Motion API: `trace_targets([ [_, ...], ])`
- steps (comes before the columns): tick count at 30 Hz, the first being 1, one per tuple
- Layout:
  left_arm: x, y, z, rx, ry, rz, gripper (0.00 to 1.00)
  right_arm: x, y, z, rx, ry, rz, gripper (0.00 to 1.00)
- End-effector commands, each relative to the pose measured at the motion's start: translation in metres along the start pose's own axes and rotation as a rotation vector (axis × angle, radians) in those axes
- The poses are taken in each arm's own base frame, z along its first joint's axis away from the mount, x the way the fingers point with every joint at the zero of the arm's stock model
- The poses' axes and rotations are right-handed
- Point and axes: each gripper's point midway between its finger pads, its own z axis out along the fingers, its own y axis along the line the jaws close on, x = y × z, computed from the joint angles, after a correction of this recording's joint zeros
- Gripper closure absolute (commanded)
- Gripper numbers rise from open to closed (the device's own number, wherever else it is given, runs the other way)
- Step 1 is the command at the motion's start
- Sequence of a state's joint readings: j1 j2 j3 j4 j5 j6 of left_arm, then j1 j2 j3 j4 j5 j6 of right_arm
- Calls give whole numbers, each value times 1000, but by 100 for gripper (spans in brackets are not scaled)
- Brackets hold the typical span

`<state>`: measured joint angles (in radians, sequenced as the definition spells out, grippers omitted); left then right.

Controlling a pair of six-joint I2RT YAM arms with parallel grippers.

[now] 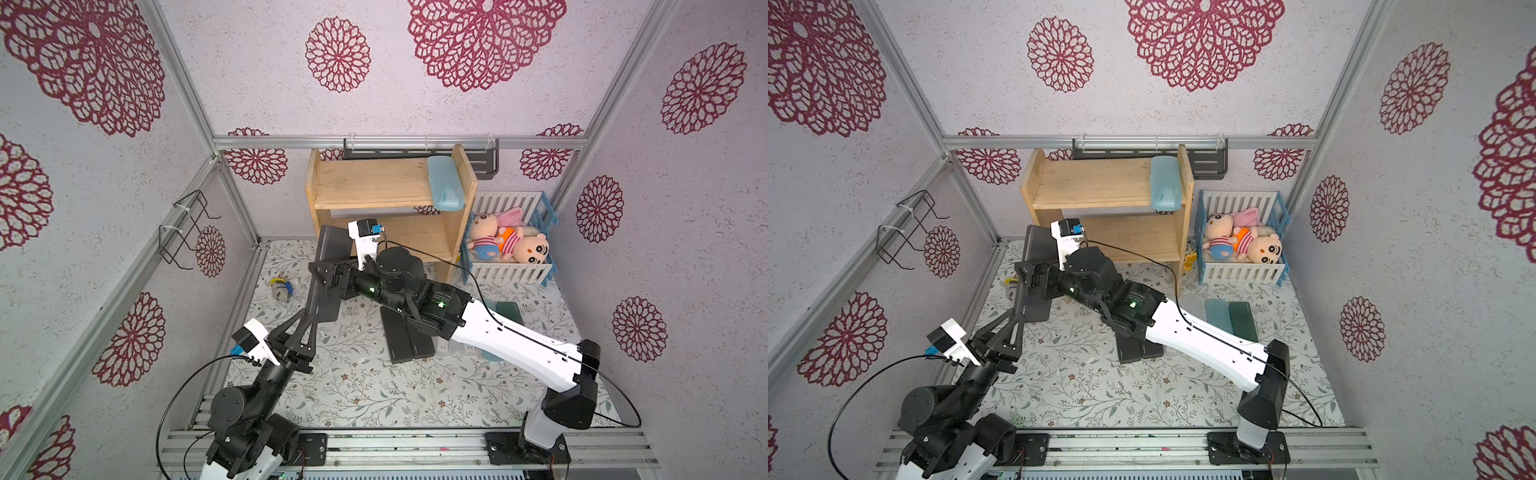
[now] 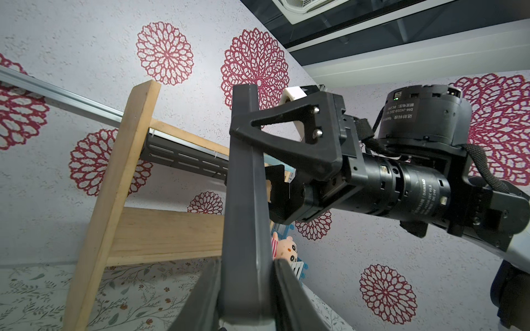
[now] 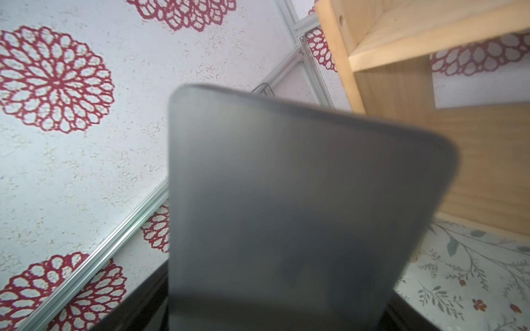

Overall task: Remove the pencil cases from the shelf
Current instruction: Pick up the pencil case from the shelf, then place the pencil case at the center of the board.

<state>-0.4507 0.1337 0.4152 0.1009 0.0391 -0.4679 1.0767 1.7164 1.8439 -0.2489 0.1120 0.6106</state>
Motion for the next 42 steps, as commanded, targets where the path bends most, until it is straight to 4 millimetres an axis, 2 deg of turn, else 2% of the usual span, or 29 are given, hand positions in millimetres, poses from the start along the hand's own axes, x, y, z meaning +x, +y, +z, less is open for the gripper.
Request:
trace_targets([
  [1, -12, -2, -5, -12, -26, 20, 100, -16, 7, -8, 2, -42, -7, 28],
  [2, -12, 0, -6, -24, -24, 18, 100, -16, 7, -9, 2, -40, -12, 35],
  [4, -11, 6, -7, -61, -16, 18, 100, -16, 8, -11, 1, -39, -24, 42],
  [5, -10, 9, -9, -80, -5, 18, 90, -17, 5, -12, 18, -41, -30, 44],
  [7, -8, 15, -12, -115, 6, 13, 45, -14, -4, -14, 59, -31, -51, 45],
  [9, -8, 24, -16, -168, 5, -3, 22, -8, -18, -15, 115, -2, -80, 45],
  [10, -8, 30, -19, -204, 3, -18, 2, -1, -30, -15, 153, 27, -91, 45],
  [12, -9, 40, -24, -270, 11, -31, 3, 19, -56, -13, 203, 103, -89, 45],
  [14, -9, 44, -26, -308, 34, -26, 3, 49, -82, -10, 206, 195, -48, 45],
  [20, -10, 42, -17, -318, 81, -49, 3, 134, -155, 1, 312, 389, 4, 45],
  [24, -4, 41, -10, -314, 115, -70, 3, 170, -190, 10, 379, 459, 17, 45],
  [33, 13, 40, 3, -286, 159, -112, 3, 218, -222, 45, 430, 571, 24, 45],
  [37, 14, 41, 3, -292, 166, -110, 3, 229, -239, 52, 472, 594, 37, 45],
  [42, 15, 43, 1, -305, 172, -106, 3, 234, -258, 51, 530, 602, 53, 43],
])
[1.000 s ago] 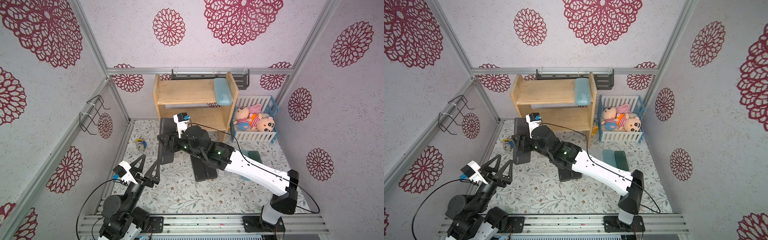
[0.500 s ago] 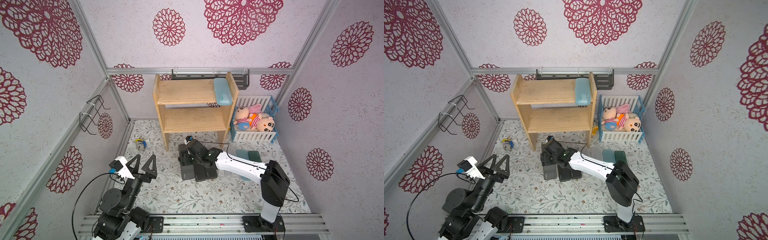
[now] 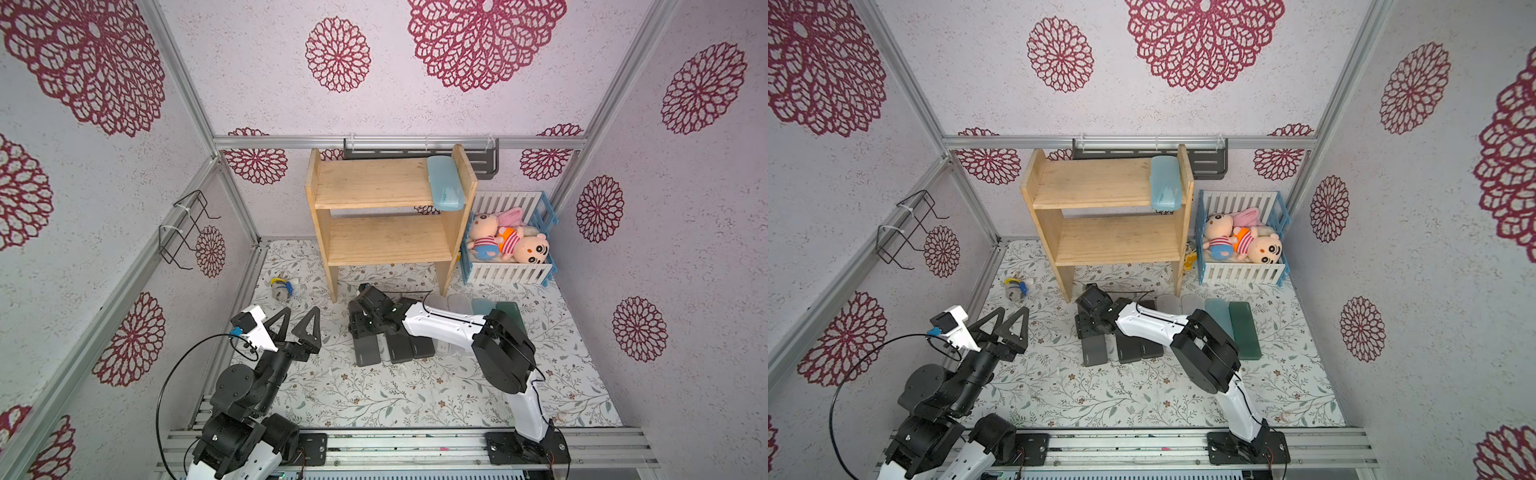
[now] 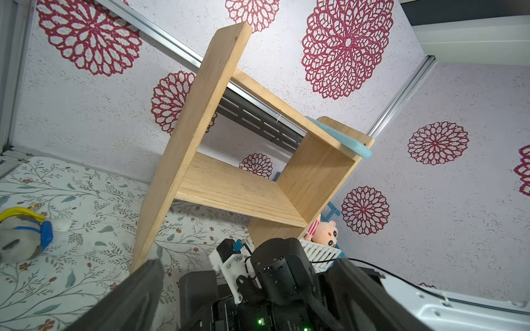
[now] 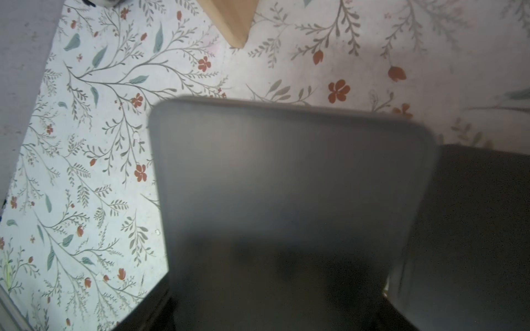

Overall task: Remove the pencil cases from the shelf
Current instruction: Place the pencil case at the center of the board.

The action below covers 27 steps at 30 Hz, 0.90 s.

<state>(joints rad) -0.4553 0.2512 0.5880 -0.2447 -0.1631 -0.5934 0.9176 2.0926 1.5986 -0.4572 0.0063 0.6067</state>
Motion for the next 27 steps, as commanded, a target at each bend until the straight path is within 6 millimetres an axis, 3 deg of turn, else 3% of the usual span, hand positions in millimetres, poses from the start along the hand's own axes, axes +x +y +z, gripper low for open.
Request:
trace_targets([
  [1, 1, 0, 0, 1, 3, 2, 3, -19, -7, -4, 24, -40, 42, 42],
  [6, 2, 4, -2, -14, 3, 8, 3, -14, -23, 4, 78, -18, 48, 36],
  [10, 2, 5, -3, -18, 2, 9, 3, -11, -30, 7, 109, -15, 51, 24],
  [13, 1, 6, -4, -24, 1, 11, 3, -16, -26, 4, 99, -34, 52, 9],
  [16, 1, 6, -5, -27, -4, 10, 3, -28, -21, -5, 93, -70, 50, 3],
  [20, -1, 5, -5, -23, -6, 6, 3, -45, -7, -22, 81, -123, 32, 1],
  [24, -6, 3, -8, -21, -11, 1, 3, -55, 32, -41, -1, -179, -27, 1],
  [27, -10, 6, -10, -48, -23, -6, 3, -47, 62, -34, -97, -146, -49, 1],
])
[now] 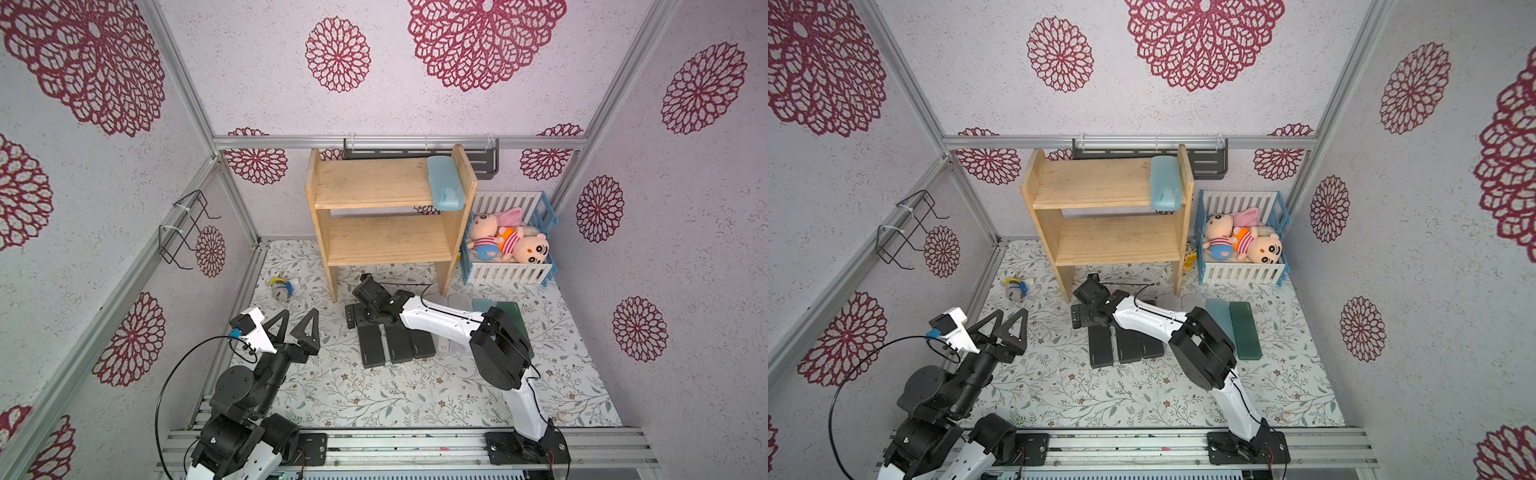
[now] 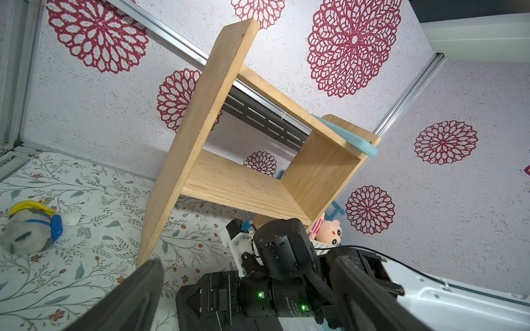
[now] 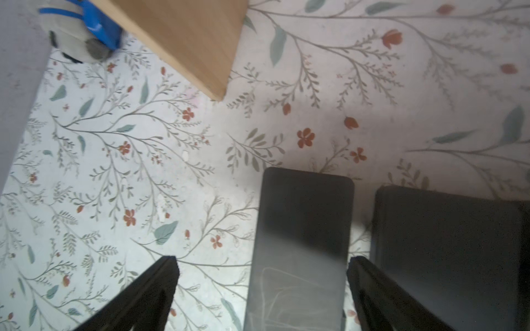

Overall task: Remove the pencil cases from the shelf
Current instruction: Place the pencil case at the center of the board.

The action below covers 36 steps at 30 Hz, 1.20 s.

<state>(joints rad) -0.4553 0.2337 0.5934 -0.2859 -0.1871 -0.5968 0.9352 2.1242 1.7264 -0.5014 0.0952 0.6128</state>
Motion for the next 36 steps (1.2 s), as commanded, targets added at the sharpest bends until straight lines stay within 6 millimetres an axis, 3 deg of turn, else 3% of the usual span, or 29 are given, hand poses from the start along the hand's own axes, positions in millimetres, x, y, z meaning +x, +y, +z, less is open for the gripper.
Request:
trace_targets([
  [1, -13, 4, -7, -41, -30, -12, 3, -13, 54, -20, -158, -42, -38, 1],
  [7, -16, 14, -12, -95, -42, -17, 3, 11, 70, 13, -189, 33, -37, 1],
  [12, -15, 16, -13, -108, -43, -14, 3, 28, 51, 36, -118, 91, -17, 1],
  [16, -15, 18, -13, -117, -42, -8, 3, 34, 34, 41, -61, 107, -4, 1],
  [21, -15, 18, -13, -116, -43, -13, 3, 28, 24, 33, -24, 83, -6, 1],
  [26, -18, 12, -11, -89, -49, -40, 3, 2, 48, 1, -106, -18, -40, 1],
  [31, -29, -10, 0, -25, -30, -98, 3, -41, 73, -68, -223, -202, -49, 1],
  [33, -33, -21, 8, 0, -4, -122, 3, -53, 68, -99, -234, -270, -39, 1],
  [36, -36, -45, 27, 74, 51, -195, 3, -57, 35, -135, -176, -333, -6, 1],
])
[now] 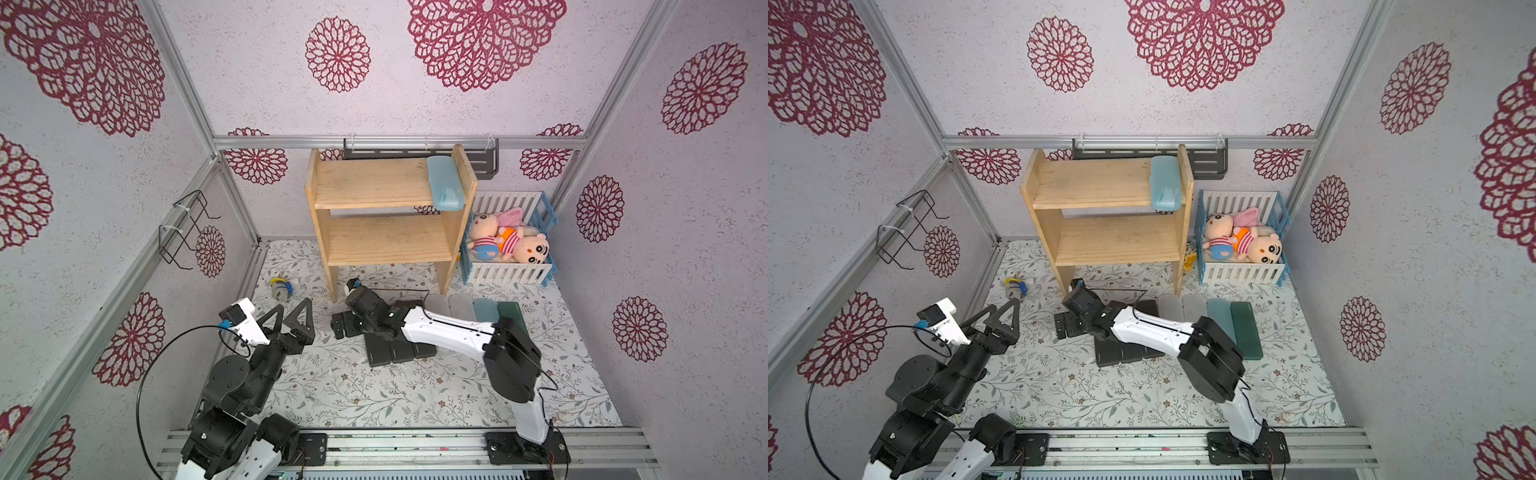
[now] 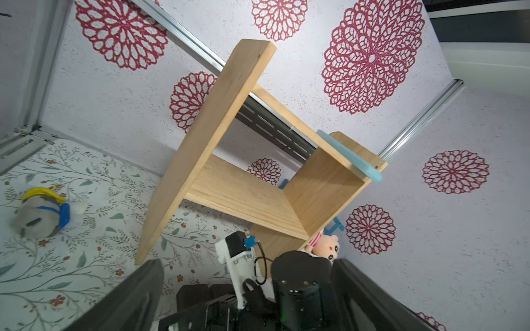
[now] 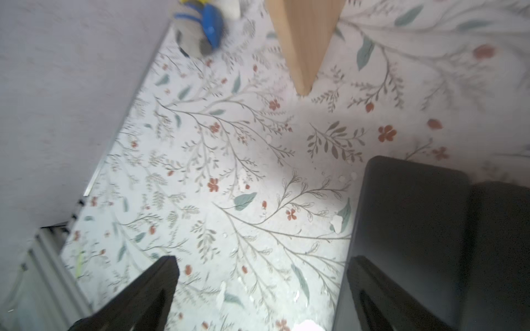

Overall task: Remove the pencil cases from the shelf
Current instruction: Place the pencil case at the center of the board, then pick up the pencil case from the shelf.

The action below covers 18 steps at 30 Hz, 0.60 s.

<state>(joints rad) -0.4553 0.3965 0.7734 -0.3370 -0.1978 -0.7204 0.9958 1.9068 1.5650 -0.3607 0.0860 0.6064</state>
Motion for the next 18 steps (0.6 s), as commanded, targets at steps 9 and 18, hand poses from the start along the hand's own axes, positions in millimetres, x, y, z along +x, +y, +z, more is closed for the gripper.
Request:
trace_targets([
  [9, 15, -112, 104, 302, 224, -327, 1, -11, -158, -168, 233, -248, 196, 1],
  [18, 34, -175, 183, 366, 312, -381, 1, 32, -241, -234, 317, -284, 329, 1],
])
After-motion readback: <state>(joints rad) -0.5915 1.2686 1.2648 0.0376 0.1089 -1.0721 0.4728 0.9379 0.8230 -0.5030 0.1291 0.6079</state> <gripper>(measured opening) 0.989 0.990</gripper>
